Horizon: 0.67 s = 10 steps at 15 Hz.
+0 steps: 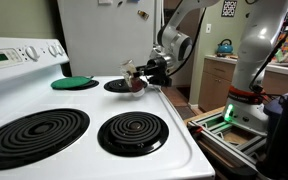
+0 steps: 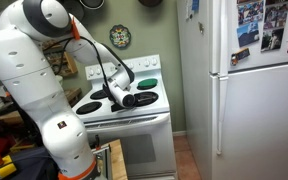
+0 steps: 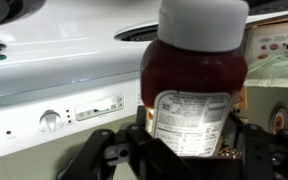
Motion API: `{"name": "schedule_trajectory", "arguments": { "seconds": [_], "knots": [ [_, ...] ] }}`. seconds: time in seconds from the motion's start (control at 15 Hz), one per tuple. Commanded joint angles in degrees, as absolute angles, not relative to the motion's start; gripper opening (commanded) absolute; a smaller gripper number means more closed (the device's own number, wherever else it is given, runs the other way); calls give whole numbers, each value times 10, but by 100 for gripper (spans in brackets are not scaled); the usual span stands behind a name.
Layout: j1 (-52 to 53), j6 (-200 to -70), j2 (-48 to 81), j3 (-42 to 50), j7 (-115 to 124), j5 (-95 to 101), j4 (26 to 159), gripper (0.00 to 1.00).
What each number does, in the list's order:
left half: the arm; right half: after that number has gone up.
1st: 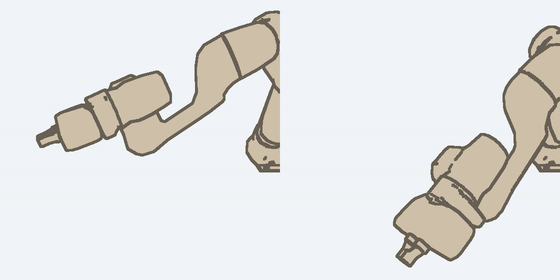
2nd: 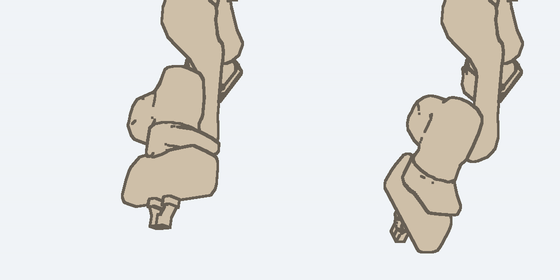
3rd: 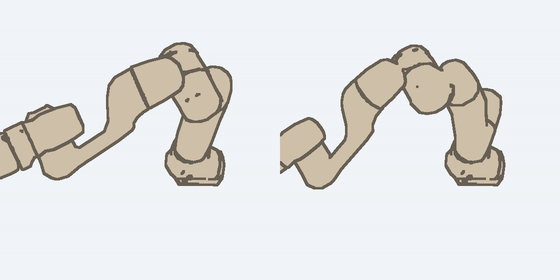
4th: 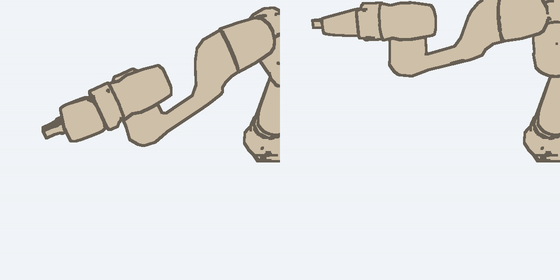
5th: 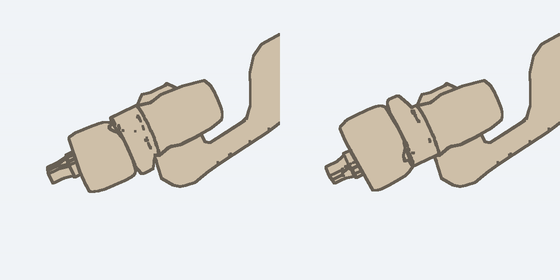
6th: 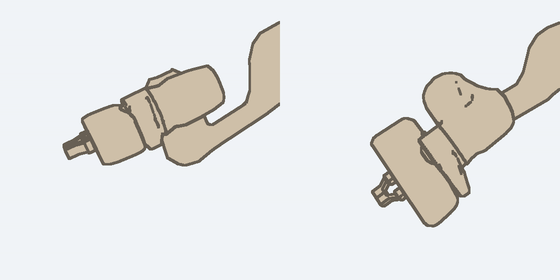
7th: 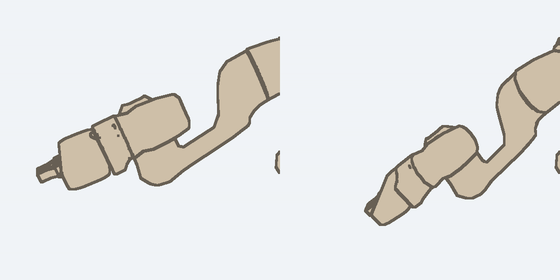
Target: Set the ketchup bottle upright on the stove
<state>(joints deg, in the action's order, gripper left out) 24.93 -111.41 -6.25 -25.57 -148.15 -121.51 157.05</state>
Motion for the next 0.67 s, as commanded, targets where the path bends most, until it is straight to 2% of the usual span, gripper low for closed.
{"name": "schedule_trajectory", "arguments": {
  "seconds": [0.0,0.2,0.6],
  "knots": [
    [244,-1131,-129,-254,-1389,-1199,1584,45],
    [241,-1160,-154,-258,-1336,-1184,1582,45],
    [244,-1136,-147,-271,-1369,-1168,1577,45]
  ]
}}
